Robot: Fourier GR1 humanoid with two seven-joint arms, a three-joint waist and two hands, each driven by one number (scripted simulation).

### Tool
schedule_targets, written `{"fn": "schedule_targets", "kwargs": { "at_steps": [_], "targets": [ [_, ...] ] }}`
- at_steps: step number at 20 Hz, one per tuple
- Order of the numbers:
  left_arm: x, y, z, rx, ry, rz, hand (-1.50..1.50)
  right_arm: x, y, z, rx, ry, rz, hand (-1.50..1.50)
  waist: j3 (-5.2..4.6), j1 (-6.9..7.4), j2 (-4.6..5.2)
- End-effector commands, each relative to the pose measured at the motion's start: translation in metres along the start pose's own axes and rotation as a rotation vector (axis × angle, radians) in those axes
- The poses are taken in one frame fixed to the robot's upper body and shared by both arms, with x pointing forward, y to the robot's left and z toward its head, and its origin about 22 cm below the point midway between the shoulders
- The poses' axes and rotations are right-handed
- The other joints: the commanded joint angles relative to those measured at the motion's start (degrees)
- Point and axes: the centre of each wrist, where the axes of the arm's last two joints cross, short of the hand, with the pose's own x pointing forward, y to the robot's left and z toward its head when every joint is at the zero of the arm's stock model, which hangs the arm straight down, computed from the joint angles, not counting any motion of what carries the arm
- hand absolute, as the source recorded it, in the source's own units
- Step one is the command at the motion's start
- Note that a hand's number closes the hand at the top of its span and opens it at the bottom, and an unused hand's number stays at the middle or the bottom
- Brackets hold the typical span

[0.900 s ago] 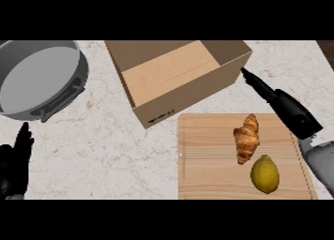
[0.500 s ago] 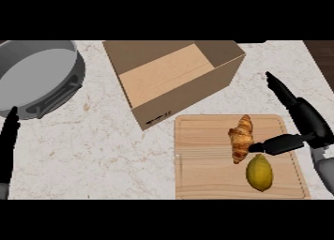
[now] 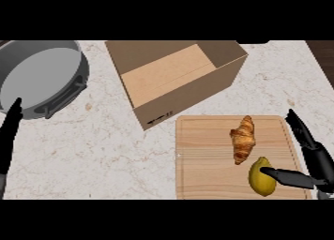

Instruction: Pick the croissant from the cutting board and place it in the cardboard box

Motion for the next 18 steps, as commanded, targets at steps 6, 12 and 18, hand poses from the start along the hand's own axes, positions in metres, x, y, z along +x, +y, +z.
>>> {"fn": "schedule_targets", "kwargs": {
  "at_steps": [6,12,18],
  "targets": [
    [0.008,-0.011,-0.010,-0.023,-0.027,-0.015,0.00,0.010,-0.057,-0.007,0.162,0.039,0.418,-1.50,-0.22,1.14,-0.03],
    [0.006,-0.022,-0.012,-0.008,-0.026,-0.017,0.00,0.054,-0.062,-0.043,0.397,0.165,0.540,-1.50,-0.26,0.87,-0.12],
    [0.005,-0.011,-0.011,-0.024,-0.029,-0.030,0.00,0.076,-0.023,-0.079,0.545,0.293,0.657,-1.50,-0.15,1.65,-0.12]
  ]
}}
